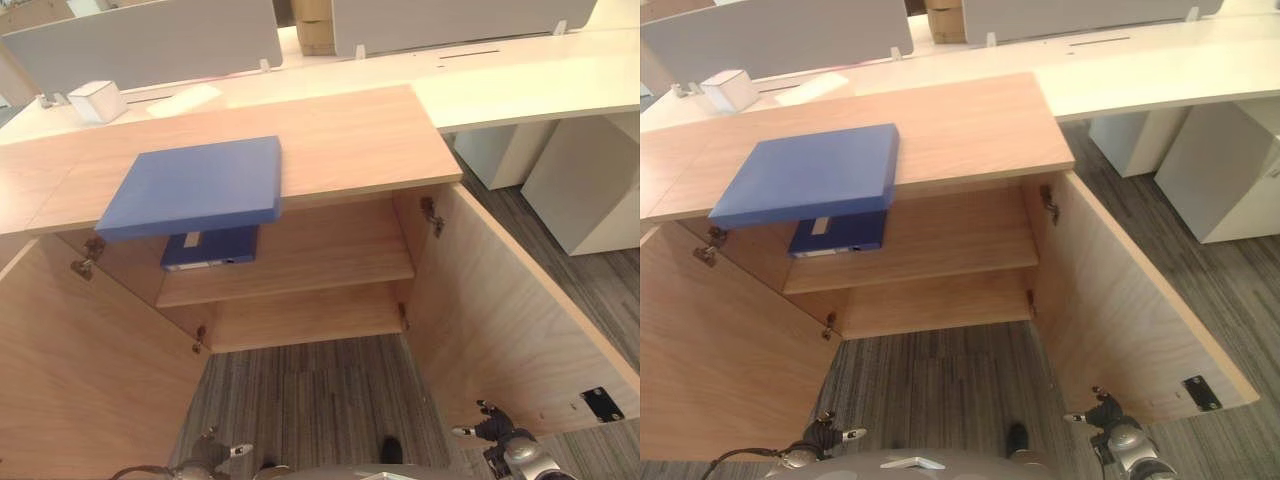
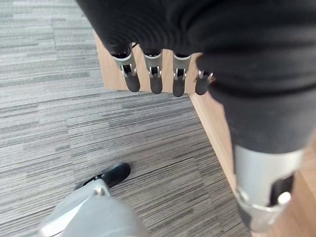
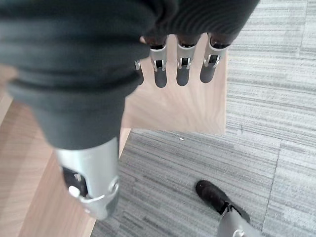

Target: Put the empty folder in the office cabinet

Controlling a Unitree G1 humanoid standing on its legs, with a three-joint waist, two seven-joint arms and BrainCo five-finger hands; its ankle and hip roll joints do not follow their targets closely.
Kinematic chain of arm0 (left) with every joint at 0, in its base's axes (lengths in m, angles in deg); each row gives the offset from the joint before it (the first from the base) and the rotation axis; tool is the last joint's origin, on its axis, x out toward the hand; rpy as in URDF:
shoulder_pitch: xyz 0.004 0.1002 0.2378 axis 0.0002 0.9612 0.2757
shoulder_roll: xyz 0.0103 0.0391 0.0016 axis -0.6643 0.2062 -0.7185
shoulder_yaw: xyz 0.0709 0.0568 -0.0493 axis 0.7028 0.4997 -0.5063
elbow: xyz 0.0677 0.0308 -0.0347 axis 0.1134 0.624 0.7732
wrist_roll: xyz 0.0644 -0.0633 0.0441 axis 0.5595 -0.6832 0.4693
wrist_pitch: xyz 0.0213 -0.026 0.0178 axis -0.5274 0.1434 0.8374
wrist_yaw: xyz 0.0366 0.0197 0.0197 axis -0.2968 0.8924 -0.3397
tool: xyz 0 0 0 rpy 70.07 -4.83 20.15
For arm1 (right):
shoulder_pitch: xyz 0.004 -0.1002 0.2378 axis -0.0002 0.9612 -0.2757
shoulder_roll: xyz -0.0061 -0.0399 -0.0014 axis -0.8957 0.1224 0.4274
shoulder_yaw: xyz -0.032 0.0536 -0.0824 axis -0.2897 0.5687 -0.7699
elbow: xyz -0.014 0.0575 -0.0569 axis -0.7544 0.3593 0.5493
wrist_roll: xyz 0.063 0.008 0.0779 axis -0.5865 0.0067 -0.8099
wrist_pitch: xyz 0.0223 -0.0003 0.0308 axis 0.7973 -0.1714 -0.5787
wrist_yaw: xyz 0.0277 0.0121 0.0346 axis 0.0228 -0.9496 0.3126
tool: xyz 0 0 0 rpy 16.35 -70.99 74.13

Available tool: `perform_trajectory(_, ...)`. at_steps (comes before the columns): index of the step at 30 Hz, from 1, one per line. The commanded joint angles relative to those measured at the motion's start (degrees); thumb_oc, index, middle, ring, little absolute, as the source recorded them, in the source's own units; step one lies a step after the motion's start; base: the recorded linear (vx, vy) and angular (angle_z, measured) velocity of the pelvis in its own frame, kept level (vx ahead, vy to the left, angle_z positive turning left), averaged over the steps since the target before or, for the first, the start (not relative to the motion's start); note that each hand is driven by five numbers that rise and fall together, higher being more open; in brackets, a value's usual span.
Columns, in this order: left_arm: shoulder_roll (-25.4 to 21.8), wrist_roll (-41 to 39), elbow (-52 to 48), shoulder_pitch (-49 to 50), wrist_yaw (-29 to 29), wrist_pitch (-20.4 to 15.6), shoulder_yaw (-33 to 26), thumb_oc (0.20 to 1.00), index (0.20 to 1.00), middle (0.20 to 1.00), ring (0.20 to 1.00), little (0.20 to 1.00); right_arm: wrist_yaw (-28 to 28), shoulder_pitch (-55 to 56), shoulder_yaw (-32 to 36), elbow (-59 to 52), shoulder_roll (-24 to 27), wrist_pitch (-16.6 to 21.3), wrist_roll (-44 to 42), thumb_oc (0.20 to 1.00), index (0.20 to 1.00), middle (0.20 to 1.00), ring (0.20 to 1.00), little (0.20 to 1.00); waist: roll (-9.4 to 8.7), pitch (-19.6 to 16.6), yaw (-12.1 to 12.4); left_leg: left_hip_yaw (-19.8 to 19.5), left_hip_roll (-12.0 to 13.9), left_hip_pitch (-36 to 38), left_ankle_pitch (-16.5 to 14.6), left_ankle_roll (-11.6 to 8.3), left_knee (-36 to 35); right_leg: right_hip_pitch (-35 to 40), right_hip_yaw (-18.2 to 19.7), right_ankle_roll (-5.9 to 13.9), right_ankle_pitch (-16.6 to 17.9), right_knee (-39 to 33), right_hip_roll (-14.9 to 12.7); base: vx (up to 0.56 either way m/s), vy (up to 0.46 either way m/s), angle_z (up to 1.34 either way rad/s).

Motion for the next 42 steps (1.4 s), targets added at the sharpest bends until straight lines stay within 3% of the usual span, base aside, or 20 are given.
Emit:
perform_trajectory(1,-5.47,4.30,-4.91,-2.88,-4.11,-3.05,-0.98,1.000,1.000,1.000,1.000,1.000,-2.04,-0.05,1.80,0.48,-0.36,2.29,2.21,1.000,1.000,1.000,1.000,1.000,-1.05,-0.44,-0.91,-0.94,-0.99,-1.76,2.28,3.19,-3.89,1.12,1.78,7.65,-3.05,3.93,-8.48,0.01,0.042,0.44)
perform_trajectory(2,-5.47,4.30,-4.91,-2.88,-4.11,-3.05,-0.98,1.000,1.000,1.000,1.000,1.000,-2.04,-0.05,1.80,0.48,-0.36,2.29,2.21,1.000,1.000,1.000,1.000,1.000,-1.05,-0.44,-0.91,-0.94,-0.99,-1.76,2.28,3.19,-3.89,1.12,1.78,7.65,-3.05,3.93,-8.48,0.08,0.169,0.49)
perform_trajectory(4,-11.32,12.81,-20.88,4.76,-10.61,-3.97,-10.23,1.000,1.000,1.000,1.000,1.000,-2.15,0.67,3.22,-1.13,-1.83,2.49,4.24,1.000,1.000,1.000,1.000,1.000,-0.62,-2.65,1.31,-0.05,-2.50,0.86,0.60,3.29,-8.96,2.63,0.69,9.99,-0.64,0.83,-10.53,0.14,0.241,0.00)
perform_trajectory(11,-15.47,20.56,-29.05,10.62,-15.71,-3.81,-16.73,1.000,1.000,1.000,1.000,1.000,-1.91,2.21,1.69,-2.91,-2.24,2.67,7.42,1.000,1.000,1.000,1.000,1.000,-1.54,-2.99,2.58,0.46,-3.13,1.81,-0.73,3.71,-9.15,3.08,1.18,10.68,-0.37,0.57,-11.70,0.04,0.044,-0.02)
perform_trajectory(12,-18.02,26.50,-33.01,14.03,-18.58,-2.94,-21.41,1.000,1.000,1.000,1.000,1.000,-1.56,3.31,2.82,-2.68,-2.14,2.57,7.40,1.000,1.000,1.000,1.000,1.000,-2.12,-3.26,2.79,0.77,-3.32,2.56,-1.46,3.87,-9.15,3.38,1.46,10.93,-0.29,0.54,-12.01,0.06,0.027,0.01)
perform_trajectory(14,-20.00,31.43,-36.65,16.43,-20.80,-1.91,-25.30,1.000,1.000,1.000,1.000,1.000,-1.32,4.26,3.55,-2.38,-2.37,2.36,7.64,1.000,1.000,1.000,1.000,1.000,-2.56,-3.39,2.99,1.00,-3.36,3.08,-1.97,3.92,-9.15,3.54,1.73,11.11,-0.30,0.49,-12.14,0.06,0.023,-0.01)
perform_trajectory(21,-22.80,38.75,-44.05,18.37,-24.40,-0.06,-32.58,1.000,1.000,1.000,1.000,1.000,-0.68,5.90,4.16,-0.78,-3.41,1.89,8.09,1.000,1.000,1.000,1.000,1.000,-3.36,-3.78,2.89,1.19,-3.44,3.44,-2.66,3.91,-9.15,3.89,1.66,11.41,-0.16,0.34,-12.30,0.03,0.010,0.01)
perform_trajectory(28,-26.48,42.00,-45.40,15.48,-26.48,0.89,-31.92,1.000,1.000,1.000,1.000,1.000,-1.02,5.69,3.64,-1.34,-3.74,2.11,7.85,1.000,1.000,1.000,1.000,1.000,-3.74,-3.58,2.25,1.19,-3.85,3.33,-2.98,4.05,-9.15,3.51,1.94,11.76,0.28,0.42,-12.68,0.00,0.025,-0.03)
perform_trajectory(29,-29.87,45.98,-47.08,13.47,-27.73,1.34,-30.70,1.000,1.000,1.000,1.000,1.000,-1.39,5.45,3.35,-2.25,-3.64,2.39,7.88,1.000,1.000,1.000,1.000,1.000,-3.75,-3.47,1.50,1.49,-4.51,3.47,-3.59,4.32,-9.15,3.15,2.37,12.23,0.87,0.46,-13.18,0.01,0.054,-0.06)
perform_trajectory(33,-32.02,48.37,-47.07,11.22,-29.20,2.18,-29.59,1.000,1.000,1.000,1.000,1.000,-1.63,5.16,3.04,-2.54,-3.89,2.47,7.91,1.000,1.000,1.000,1.000,1.000,-3.93,-3.30,1.24,1.94,-5.13,3.61,-4.02,4.60,-9.15,2.65,2.91,12.67,1.43,0.52,-13.71,0.00,0.060,-0.05)
perform_trajectory(38,-36.22,53.78,-43.21,2.08,-32.00,4.71,-22.40,1.000,1.000,1.000,1.000,1.000,-2.79,5.17,2.60,-2.85,-4.15,3.27,6.86,1.000,1.000,1.000,1.000,1.000,-4.66,-3.82,-1.28,4.33,-6.29,5.37,-5.26,5.10,-9.15,2.04,4.87,13.66,2.85,0.63,-14.92,0.04,0.061,-0.35)
perform_trajectory(42,-37.52,55.28,-43.14,-1.13,-31.90,5.45,-19.66,1.000,1.000,1.000,1.000,1.000,-3.06,5.40,2.68,-2.57,-4.40,3.43,6.69,1.000,1.000,1.000,1.000,1.000,-4.80,-3.86,-1.85,5.02,-6.55,5.86,-5.67,5.30,-9.15,1.76,5.51,13.98,3.28,0.65,-15.06,0.01,0.017,-0.12)
